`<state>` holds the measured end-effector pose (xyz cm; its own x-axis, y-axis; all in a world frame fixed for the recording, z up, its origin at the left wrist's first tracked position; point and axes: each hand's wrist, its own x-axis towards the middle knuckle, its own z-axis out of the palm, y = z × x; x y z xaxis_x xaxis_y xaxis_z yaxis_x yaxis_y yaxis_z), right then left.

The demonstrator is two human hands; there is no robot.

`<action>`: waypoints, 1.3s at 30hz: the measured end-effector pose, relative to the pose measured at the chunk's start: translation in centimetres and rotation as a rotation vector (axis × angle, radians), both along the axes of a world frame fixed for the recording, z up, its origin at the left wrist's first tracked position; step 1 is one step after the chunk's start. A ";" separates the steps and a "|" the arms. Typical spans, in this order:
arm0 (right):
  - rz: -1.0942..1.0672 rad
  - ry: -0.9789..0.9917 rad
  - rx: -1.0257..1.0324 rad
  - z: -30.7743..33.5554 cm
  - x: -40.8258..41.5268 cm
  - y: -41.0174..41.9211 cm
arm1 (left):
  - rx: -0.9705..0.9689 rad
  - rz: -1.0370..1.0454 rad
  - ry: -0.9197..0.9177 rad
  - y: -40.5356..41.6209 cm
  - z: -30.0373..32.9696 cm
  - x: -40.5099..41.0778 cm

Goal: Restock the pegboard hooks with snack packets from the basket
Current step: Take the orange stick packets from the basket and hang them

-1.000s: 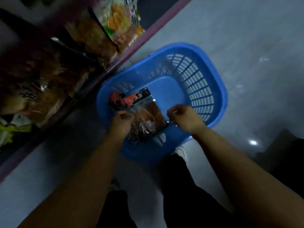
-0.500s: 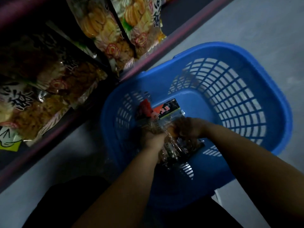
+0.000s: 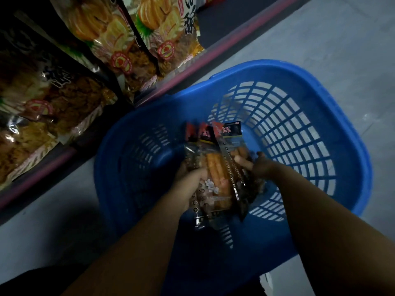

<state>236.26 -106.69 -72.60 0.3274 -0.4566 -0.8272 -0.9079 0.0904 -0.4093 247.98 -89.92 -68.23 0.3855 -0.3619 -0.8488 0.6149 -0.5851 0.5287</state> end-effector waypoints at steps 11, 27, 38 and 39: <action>-0.081 0.209 -0.140 -1.6 0.8 0.3 | 0.227 -0.072 -0.702 -0.4 -1.8 1.6; -0.397 0.088 -0.112 -1.0 -1.0 0.1 | 0.041 -0.164 -0.118 -3.7 -2.3 -0.5; -0.537 -0.331 0.230 4.9 -0.2 0.5 | -0.117 0.302 -0.111 -1.5 3.4 1.4; -0.561 -0.390 0.241 6.5 -0.2 0.6 | -0.150 0.352 -0.127 -0.8 4.5 1.5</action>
<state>236.05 -106.07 -66.08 0.3892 -0.4623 -0.7967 -0.4898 0.6287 -0.6041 249.47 -90.73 -63.74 0.6067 -0.3050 -0.7340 0.6881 -0.2609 0.6771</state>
